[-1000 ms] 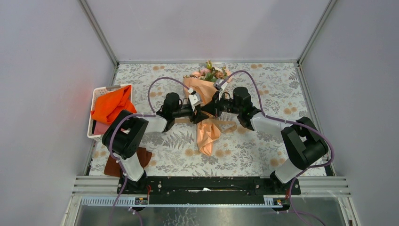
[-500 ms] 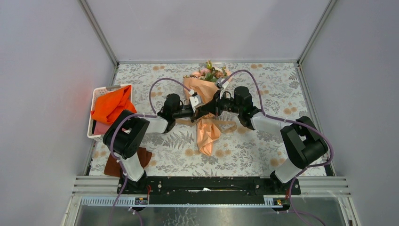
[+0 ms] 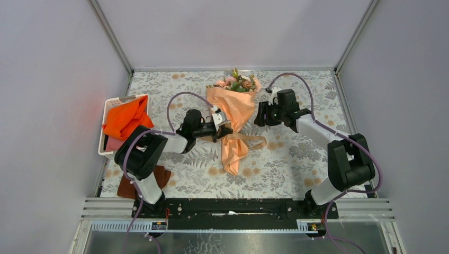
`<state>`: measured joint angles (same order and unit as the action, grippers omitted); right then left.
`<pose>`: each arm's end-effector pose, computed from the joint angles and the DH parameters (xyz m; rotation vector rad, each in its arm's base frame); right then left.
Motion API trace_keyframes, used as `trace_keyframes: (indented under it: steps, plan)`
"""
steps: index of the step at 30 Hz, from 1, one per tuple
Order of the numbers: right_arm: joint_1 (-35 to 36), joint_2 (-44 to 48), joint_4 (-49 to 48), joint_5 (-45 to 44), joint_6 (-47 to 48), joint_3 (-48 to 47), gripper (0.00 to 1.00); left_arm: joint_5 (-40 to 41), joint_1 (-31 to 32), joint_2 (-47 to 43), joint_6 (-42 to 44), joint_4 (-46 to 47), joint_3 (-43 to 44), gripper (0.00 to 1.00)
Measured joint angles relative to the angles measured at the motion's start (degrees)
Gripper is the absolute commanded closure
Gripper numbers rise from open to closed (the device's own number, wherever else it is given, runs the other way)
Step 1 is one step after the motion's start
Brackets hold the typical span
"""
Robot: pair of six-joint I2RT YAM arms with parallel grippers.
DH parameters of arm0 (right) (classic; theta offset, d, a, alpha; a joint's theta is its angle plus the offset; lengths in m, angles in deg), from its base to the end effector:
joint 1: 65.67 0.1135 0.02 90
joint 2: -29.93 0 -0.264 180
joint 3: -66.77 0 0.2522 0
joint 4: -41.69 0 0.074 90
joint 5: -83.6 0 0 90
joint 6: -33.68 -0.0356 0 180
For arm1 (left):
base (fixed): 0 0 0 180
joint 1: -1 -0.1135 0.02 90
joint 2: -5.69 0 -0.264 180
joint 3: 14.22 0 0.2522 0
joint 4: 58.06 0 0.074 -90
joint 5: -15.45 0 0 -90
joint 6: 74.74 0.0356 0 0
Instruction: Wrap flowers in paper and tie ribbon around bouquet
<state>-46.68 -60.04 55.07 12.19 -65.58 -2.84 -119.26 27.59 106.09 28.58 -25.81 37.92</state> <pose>0.3234 0.1233 0.2299 -0.3758 2.1609 0.6319 0.2848 -0.1706 0.1576 1.1213 1.4788 -0.8785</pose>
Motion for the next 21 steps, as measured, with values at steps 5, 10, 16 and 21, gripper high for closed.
trace_keyframes:
  steps: [5,10,16,21]
  plan:
    - [0.85,-1.79,13.90,-3.10,-1.11,-0.55,0.29,0.13,0.00,-1.40,0.63,0.00,-0.39,1.00]
    - [1.68,-3.10,20.22,-3.52,-1.31,-0.55,0.30,0.15,0.00,-2.23,1.09,-0.04,-0.55,1.00]
    - [2.82,-5.84,20.06,-5.09,-1.31,-0.37,0.49,0.13,0.00,-2.32,1.70,-0.09,-0.59,1.00]
    - [2.89,-8.33,18.21,-8.81,-0.96,-0.31,0.92,0.09,0.00,-2.34,2.12,-0.13,-0.72,1.00]
